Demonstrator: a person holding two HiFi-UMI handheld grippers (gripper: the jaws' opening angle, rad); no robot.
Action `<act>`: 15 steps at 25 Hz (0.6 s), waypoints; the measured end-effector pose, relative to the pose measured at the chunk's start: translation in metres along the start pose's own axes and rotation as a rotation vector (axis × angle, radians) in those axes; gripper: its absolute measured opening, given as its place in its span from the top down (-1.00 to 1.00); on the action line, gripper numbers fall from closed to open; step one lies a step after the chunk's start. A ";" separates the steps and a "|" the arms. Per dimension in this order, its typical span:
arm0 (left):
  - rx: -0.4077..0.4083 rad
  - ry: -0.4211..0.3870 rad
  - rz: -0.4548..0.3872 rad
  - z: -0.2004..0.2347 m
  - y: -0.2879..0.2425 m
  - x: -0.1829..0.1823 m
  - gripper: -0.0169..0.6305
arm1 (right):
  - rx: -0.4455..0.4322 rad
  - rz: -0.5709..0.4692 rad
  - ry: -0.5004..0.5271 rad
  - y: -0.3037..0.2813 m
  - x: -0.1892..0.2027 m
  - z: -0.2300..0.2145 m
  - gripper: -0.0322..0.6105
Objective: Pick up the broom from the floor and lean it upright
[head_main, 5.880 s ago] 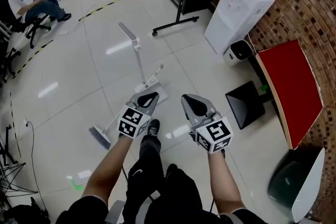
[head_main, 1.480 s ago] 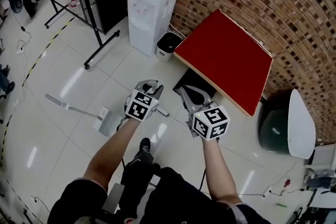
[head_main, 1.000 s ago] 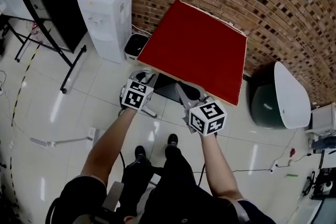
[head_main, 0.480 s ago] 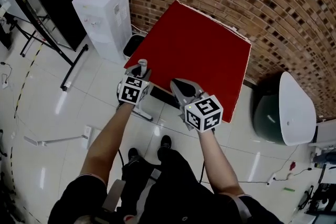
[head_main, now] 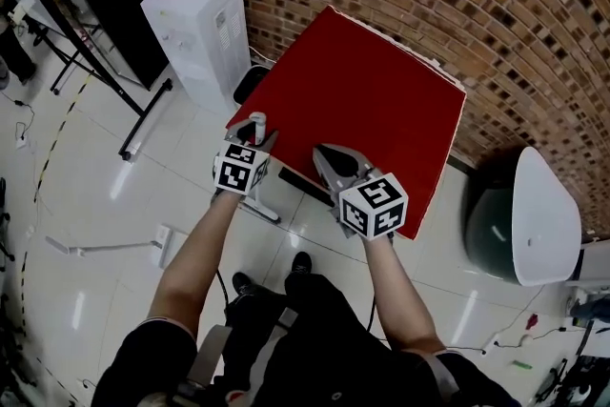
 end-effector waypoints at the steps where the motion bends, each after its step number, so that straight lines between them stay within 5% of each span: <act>1: 0.001 0.003 0.000 -0.001 0.004 0.000 0.36 | -0.007 -0.003 -0.003 -0.001 -0.001 0.000 0.88; 15: 0.098 0.129 -0.189 -0.009 0.141 -0.024 0.39 | -0.001 -0.165 -0.047 -0.004 -0.040 0.044 0.89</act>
Point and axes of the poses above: the fingertips, and each gripper's own axes: y backward along the fingers, z to its left, x out of its underside, the point moved 10 cm from there along y, backward along the fingers, and after that the axes turned 9 degrees about y, right-handed, at the moved point
